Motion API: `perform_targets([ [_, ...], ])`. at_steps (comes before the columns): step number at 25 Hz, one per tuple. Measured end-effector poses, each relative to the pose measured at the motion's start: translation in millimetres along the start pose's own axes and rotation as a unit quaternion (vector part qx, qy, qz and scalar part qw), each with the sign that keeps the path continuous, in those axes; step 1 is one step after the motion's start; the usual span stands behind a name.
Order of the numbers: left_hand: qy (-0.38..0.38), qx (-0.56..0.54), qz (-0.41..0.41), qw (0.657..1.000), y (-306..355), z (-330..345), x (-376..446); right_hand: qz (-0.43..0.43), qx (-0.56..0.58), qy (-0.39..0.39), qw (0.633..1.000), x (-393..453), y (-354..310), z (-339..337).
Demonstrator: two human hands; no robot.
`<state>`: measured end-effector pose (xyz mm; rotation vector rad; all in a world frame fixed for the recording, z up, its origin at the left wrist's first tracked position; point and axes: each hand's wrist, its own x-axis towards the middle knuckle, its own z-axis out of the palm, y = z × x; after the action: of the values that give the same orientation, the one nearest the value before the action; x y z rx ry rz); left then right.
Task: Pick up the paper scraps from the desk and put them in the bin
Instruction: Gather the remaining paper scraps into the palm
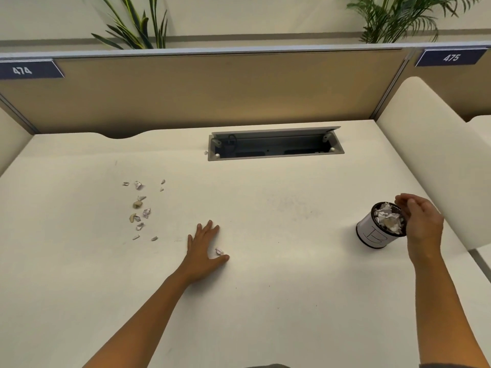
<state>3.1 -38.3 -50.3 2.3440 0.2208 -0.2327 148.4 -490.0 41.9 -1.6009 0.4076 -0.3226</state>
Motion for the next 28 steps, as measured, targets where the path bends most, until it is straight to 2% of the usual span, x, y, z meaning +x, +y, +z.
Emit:
perform_targets([
  [4,0.022,-0.023,0.025,0.999,-7.7,-6.5,-8.9,-0.031,-0.024,0.015,0.999,-17.0,3.3,14.6],
  [10,0.07,0.078,0.083,0.991,-5.4,0.2,-22.7,-0.169,-0.12,0.067,0.976,-40.0,-4.9,45.0],
  [12,0.08,0.106,0.098,0.986,-0.8,2.7,-24.2,-0.196,-0.121,0.048,0.972,-51.1,-6.4,59.4],
  [16,0.087,0.133,0.083,0.984,6.9,5.6,-22.2,-0.209,-0.092,-0.059,0.972,-89.7,3.3,99.7],
  [19,0.097,0.104,0.04,0.989,12.2,5.2,-19.4,-0.135,-0.081,-0.16,0.974,-132.8,22.7,132.9],
  [22,0.115,0.03,-0.014,0.993,20.1,1.1,-16.7,0.005,-0.082,-0.271,0.959,-176.0,45.6,160.5],
  [24,0.123,-0.027,-0.029,0.992,27.7,-2.0,-17.3,0.113,-0.059,-0.325,0.937,-197.4,55.3,175.0],
  [28,0.133,-0.078,0.014,0.988,40.2,-2.6,-23.1,0.292,0.022,-0.373,0.88,-218.8,59.2,200.1],
])
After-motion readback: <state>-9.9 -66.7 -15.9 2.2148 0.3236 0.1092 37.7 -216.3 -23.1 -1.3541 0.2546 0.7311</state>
